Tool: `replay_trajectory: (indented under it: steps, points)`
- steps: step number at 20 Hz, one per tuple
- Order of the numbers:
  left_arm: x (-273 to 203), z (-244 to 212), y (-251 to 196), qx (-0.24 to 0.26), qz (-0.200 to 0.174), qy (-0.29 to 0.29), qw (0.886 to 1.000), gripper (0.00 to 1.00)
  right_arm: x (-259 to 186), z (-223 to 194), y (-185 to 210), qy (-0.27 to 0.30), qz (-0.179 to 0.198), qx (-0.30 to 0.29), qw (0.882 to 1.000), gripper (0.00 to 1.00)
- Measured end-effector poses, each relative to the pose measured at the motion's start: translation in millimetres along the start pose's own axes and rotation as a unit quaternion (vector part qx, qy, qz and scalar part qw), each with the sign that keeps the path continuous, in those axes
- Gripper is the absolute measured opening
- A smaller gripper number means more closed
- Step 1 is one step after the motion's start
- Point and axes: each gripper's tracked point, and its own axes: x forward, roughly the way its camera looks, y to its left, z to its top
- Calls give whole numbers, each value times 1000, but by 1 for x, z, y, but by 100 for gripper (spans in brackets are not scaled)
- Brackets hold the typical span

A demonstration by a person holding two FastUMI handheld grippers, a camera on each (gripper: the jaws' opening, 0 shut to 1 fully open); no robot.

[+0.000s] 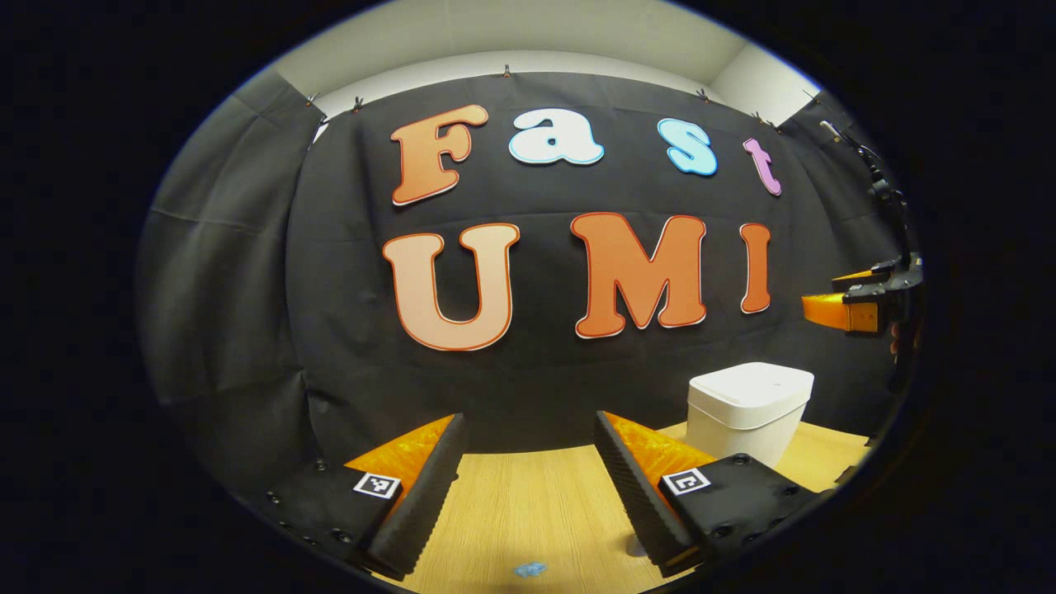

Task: Press the lid of the desktop garbage bin to open it, pick up the crumpled paper on the desktop and throw it into the bin, then pick up the pop can on the desktop and drop it into the bin, and finally close the garbage bin lid.

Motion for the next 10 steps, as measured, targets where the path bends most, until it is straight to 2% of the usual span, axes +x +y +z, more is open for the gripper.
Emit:
replay_trajectory:
  steps: [4,5,10]
  points:
    - [-5,-14,11,1,16,17,1000,96,21,-5,-4,29,-5,0,1000,94]
    - [-6,-17,13,0,19,22,1000,99,28,-8,-5,39,-3,0,999,91]
    - [-10,-39,20,6,34,47,998,99,54,-28,0,105,8,-8,994,82]
